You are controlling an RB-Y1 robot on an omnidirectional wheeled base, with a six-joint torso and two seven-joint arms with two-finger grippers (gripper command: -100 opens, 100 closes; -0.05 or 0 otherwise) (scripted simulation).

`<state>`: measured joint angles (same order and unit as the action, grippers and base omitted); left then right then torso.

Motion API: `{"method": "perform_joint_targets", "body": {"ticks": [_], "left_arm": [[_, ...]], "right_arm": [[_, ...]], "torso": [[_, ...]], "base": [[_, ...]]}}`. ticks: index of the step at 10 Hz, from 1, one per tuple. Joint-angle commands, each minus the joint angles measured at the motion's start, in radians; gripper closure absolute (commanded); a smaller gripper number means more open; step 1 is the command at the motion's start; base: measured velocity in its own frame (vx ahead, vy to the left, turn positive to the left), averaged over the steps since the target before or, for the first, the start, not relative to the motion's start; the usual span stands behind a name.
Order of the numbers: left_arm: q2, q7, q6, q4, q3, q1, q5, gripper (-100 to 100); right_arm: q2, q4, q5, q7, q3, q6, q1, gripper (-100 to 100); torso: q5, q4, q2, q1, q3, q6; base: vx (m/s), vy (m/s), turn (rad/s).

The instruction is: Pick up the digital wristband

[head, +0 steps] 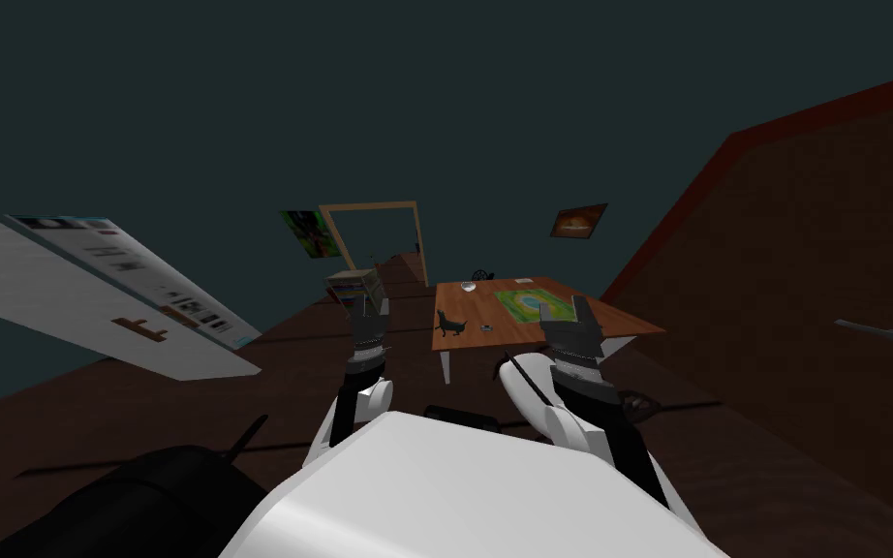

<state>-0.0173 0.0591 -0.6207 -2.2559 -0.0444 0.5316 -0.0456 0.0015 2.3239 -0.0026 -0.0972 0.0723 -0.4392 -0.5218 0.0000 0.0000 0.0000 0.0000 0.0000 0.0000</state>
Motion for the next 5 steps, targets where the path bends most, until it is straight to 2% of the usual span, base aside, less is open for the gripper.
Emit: {"method": "perform_joint_targets", "body": {"ticks": [1,5], "left_arm": [[0.0,0.0,0.0,0.0,0.0,0.0,0.0,0],[0.0,0.0,0.0,0.0,0.0,0.0,0.0,0]], "right_arm": [[-0.034,-0.008,0.002,0.006,0.004,0.009,-0.004,-100],[-0.144,-0.067,0.018,0.043,0.024,0.065,-0.02,-100]], "torso": [[0.0,0.0,0.0,0.0,0.0,0.0],[0.0,0.0,0.001,0.002,0.0,0.0]], "base": [[-0.006,0.01,0.015],[-0.013,0.03,0.032]]}}
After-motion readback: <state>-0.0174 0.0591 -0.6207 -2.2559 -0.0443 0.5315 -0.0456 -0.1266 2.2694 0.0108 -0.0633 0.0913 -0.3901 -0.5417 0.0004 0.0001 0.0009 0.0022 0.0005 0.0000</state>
